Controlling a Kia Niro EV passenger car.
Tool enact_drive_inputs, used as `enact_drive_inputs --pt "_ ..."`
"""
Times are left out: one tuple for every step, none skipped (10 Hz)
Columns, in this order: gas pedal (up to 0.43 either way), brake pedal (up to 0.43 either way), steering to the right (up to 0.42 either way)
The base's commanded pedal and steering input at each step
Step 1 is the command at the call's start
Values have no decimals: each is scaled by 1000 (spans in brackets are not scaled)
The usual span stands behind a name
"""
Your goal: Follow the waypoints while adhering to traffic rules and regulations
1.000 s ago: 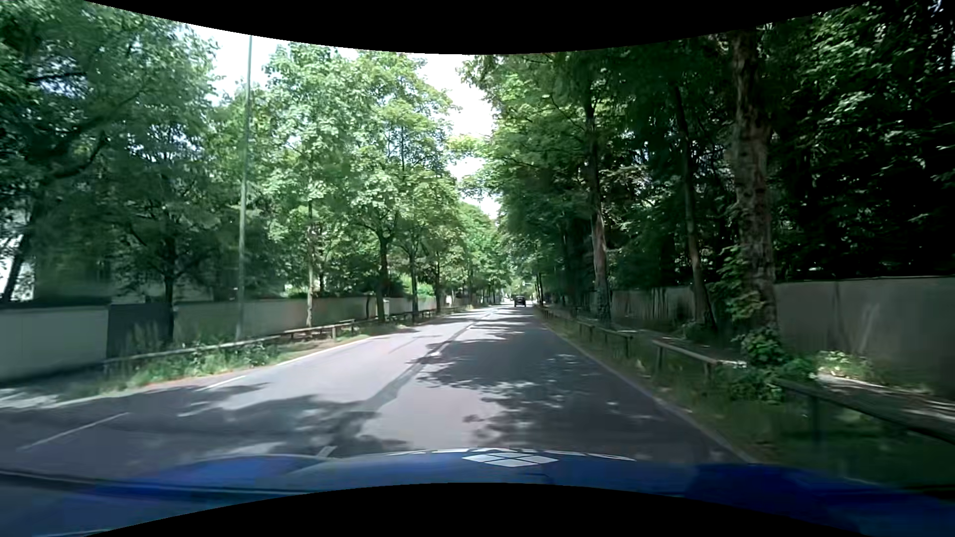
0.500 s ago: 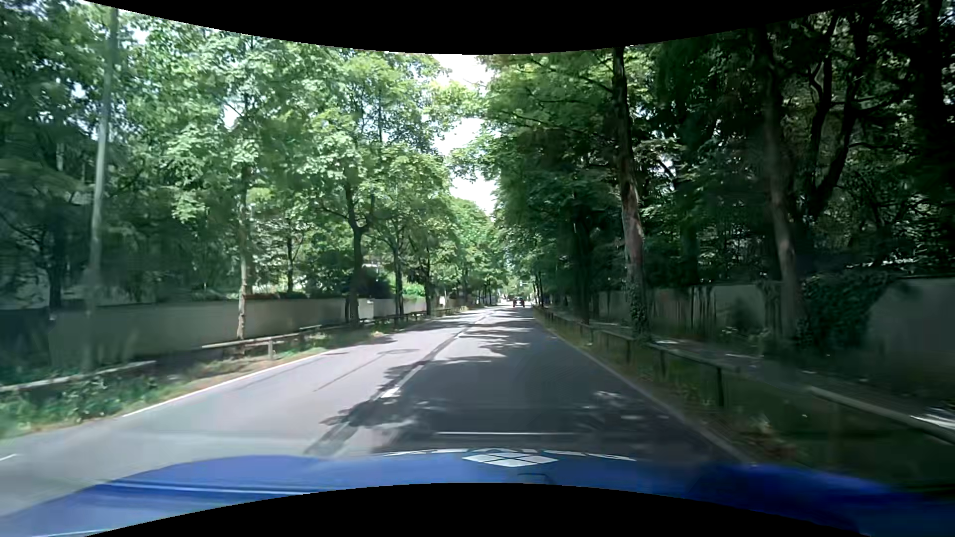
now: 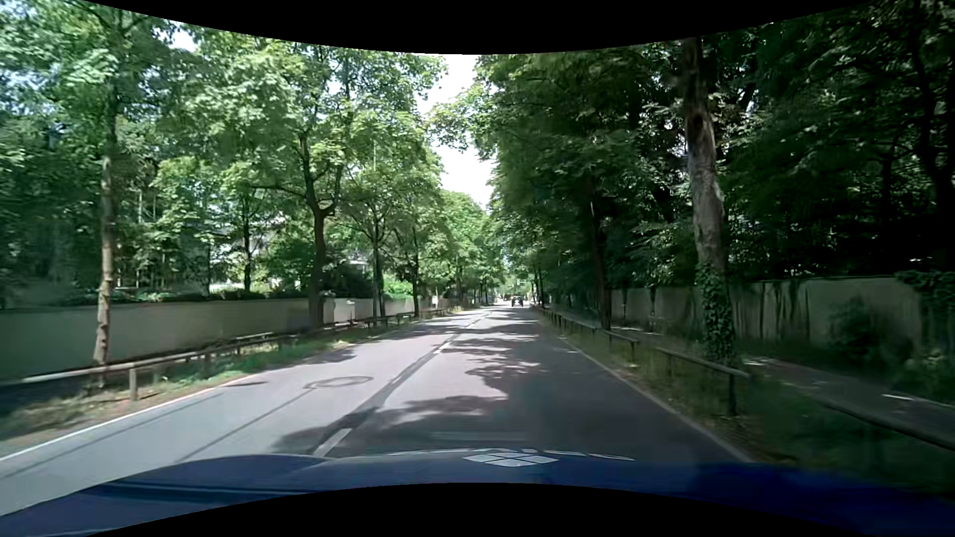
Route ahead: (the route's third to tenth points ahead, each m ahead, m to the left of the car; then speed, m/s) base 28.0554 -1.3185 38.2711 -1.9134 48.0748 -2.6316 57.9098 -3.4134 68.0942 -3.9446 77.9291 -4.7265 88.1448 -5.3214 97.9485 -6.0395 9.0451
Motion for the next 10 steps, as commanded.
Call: enact_drive_inputs --pt "169 0 6" --pt "169 0 6" --pt "169 0 6" --pt "169 0 6" --pt "169 0 6" --pt "169 0 6" --pt "169 0 6" --pt "157 0 6" --pt "130 0 6" --pt "118 0 6"
